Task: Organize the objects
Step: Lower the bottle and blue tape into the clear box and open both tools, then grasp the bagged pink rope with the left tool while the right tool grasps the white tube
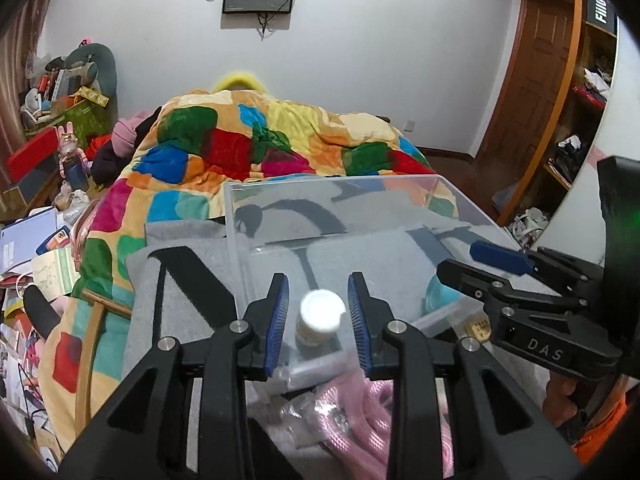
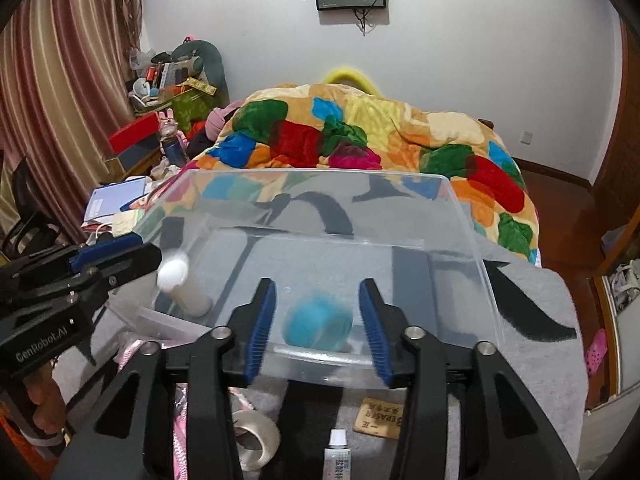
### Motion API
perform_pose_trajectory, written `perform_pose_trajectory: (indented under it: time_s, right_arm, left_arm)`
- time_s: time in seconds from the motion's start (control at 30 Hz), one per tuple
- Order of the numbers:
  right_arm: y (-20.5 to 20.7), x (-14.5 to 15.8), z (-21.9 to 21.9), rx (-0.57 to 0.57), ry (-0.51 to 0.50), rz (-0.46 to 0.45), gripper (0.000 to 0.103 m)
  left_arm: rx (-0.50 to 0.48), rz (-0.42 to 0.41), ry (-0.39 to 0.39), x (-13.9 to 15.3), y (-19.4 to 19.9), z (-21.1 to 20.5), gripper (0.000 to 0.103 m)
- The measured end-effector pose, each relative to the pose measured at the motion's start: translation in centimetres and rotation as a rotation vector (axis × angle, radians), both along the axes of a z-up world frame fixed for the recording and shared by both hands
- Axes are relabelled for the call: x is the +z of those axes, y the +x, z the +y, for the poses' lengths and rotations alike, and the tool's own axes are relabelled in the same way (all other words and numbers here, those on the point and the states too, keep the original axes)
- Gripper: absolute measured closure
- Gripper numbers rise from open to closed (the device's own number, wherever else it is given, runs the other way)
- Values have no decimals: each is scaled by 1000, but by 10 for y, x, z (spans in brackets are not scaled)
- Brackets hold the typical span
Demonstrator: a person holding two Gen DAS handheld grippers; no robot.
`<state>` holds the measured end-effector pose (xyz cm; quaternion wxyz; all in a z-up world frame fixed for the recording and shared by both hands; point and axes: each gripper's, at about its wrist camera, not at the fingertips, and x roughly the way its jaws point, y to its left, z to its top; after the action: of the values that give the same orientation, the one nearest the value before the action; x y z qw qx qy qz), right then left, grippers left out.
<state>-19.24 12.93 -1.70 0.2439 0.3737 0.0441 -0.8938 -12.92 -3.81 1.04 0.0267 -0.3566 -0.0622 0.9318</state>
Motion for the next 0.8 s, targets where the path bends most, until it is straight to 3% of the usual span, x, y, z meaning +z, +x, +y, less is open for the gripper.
perform_pose_trajectory:
  time_s: [0.1,0.17,0.3,0.37,0.73,0.8]
  right_arm:
    - [8,7,5,1,-13,23,53]
    - [12,10,9,0,-20,30,53]
    - [29,16,22,-8,-17,63,53]
    - [38,16,29,-8,-11,71,52]
    - [72,-29,51,25,69,-29,52]
    - [74,-38,52,32,75,-50,52]
  left_arm:
    - [-6,13,-10,5,7,5,60]
    - [1,28,-26,10,16,9,44]
    - [-5,56,-51,14,35,20,27]
    - [-7,55,-62,12,43,25,13]
    - [-52,-78,-111,-38,59,51,7]
    - [-57,-86,-81,-45,65,42,7]
